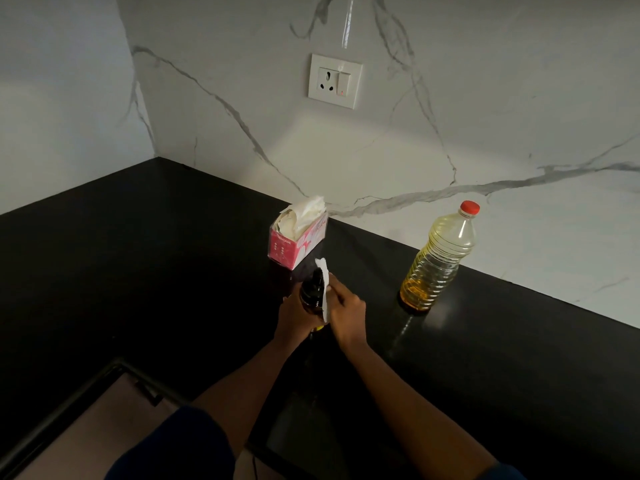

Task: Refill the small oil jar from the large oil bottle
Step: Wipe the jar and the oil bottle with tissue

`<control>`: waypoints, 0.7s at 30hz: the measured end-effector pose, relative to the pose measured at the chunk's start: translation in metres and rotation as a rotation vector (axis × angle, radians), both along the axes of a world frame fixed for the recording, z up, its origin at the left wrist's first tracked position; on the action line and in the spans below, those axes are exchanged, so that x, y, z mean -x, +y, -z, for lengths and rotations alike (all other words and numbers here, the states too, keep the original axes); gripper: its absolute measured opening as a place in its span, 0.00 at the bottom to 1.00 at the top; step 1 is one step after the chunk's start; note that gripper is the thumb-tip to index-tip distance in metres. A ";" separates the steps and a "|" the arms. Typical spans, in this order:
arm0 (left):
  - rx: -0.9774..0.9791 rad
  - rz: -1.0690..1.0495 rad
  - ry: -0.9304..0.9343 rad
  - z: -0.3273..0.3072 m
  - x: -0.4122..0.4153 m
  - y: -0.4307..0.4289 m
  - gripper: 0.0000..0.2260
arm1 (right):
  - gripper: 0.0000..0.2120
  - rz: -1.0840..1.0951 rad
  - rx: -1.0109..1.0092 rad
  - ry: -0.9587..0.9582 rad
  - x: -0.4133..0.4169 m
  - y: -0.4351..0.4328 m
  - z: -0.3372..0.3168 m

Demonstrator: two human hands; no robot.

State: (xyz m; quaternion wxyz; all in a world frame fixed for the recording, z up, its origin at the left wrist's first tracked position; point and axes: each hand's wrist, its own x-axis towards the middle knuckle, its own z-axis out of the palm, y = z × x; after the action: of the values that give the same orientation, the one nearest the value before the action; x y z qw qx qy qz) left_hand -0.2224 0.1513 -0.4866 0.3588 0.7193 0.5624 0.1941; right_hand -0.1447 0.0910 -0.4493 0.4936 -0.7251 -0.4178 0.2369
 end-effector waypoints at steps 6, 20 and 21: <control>-0.145 0.060 0.121 0.002 0.005 -0.004 0.24 | 0.17 0.015 -0.111 -0.152 0.011 -0.018 0.012; -0.047 0.011 0.048 -0.007 -0.001 -0.008 0.37 | 0.10 0.105 0.014 0.292 -0.009 0.017 -0.014; -0.046 0.011 0.043 -0.006 -0.001 -0.008 0.37 | 0.10 0.105 0.019 0.317 -0.010 0.018 -0.014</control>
State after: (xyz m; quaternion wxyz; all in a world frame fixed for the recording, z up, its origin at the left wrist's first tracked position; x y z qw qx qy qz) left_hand -0.2216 0.1436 -0.4809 0.3312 0.7343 0.5614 0.1895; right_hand -0.1350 0.1094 -0.4358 0.5580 -0.7042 -0.2939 0.3263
